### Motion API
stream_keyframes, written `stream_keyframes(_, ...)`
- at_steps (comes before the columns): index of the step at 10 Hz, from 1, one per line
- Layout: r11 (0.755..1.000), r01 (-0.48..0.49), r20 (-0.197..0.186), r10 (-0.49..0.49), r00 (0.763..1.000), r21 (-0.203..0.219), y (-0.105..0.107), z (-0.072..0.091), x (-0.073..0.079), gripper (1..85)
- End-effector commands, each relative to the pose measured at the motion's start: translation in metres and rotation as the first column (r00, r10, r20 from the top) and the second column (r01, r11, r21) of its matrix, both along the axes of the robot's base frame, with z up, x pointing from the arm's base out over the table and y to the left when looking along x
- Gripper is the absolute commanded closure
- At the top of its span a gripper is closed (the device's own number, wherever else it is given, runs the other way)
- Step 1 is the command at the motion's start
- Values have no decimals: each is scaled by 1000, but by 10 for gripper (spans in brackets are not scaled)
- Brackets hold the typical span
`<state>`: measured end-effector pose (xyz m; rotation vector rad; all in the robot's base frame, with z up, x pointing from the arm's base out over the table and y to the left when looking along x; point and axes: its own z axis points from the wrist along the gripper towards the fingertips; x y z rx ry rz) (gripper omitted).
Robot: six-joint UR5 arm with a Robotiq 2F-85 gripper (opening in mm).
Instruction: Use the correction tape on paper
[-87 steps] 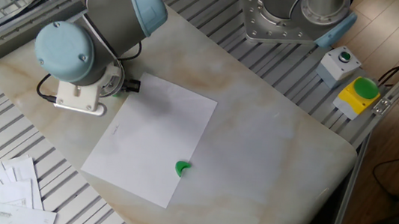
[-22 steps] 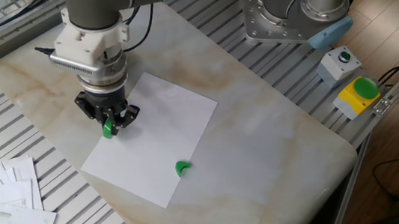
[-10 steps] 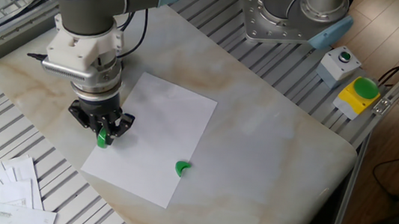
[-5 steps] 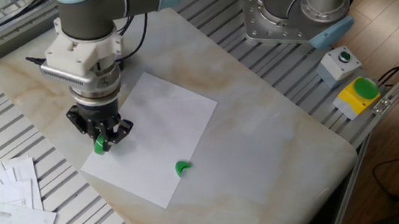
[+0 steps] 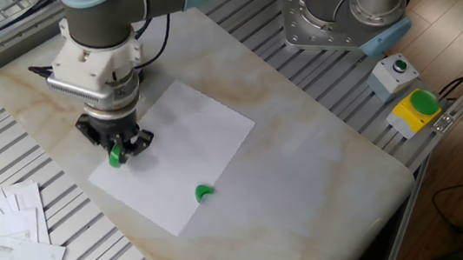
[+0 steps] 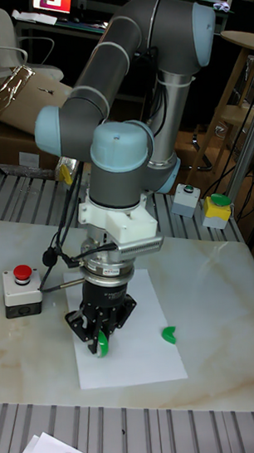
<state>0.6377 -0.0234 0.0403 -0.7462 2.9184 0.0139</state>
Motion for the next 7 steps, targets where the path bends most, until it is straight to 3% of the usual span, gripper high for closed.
stream_keyframes(1,1000,8,-68,-10,998,-28,-11,14,-23,840)
stream_keyframes(3,999,26,-83,-28,996,-20,-8,13,-26,840)
stream_keyframes(5,998,59,-107,-57,993,14,8,14,-28,840)
stream_keyframes(7,992,95,-139,-83,987,81,31,12,-29,840)
